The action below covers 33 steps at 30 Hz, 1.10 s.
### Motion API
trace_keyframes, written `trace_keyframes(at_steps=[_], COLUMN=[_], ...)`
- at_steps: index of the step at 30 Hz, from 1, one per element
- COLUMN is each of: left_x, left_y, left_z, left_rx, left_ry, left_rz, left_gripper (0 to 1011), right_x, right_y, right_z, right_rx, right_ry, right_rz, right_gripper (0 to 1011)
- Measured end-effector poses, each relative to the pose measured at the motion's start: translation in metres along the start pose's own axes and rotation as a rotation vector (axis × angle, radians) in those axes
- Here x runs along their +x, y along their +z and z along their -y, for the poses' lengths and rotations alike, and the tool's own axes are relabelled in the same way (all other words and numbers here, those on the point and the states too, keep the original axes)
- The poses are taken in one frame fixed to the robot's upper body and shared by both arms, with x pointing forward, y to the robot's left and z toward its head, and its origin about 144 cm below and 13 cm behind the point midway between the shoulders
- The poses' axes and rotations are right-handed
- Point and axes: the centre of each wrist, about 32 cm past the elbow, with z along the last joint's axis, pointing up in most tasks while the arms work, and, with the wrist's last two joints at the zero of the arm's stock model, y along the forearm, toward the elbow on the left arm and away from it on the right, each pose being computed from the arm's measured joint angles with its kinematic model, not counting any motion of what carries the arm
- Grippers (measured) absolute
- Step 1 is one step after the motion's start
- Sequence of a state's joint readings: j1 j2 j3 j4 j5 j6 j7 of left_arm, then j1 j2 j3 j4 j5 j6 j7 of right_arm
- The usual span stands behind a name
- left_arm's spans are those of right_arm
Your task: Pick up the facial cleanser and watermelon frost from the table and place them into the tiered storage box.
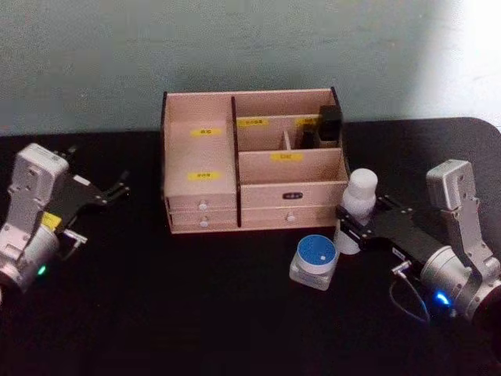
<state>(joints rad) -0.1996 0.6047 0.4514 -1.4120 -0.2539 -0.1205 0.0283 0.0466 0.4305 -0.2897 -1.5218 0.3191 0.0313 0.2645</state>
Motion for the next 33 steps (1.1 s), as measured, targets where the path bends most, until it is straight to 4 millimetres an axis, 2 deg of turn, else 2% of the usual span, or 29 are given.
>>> trace_keyframes(at_steps=[33], left_x=[0.0000], left_y=[0.0000], left_z=[0.0000], left_rx=[0.000], left_ry=[0.000], left_rz=[0.000], left_gripper=[1002], right_x=[0.0000], right_y=[0.0000], right_z=[0.0000], right_rx=[0.000], right_ry=[0.000], right_rz=[0.000], right_gripper=[591])
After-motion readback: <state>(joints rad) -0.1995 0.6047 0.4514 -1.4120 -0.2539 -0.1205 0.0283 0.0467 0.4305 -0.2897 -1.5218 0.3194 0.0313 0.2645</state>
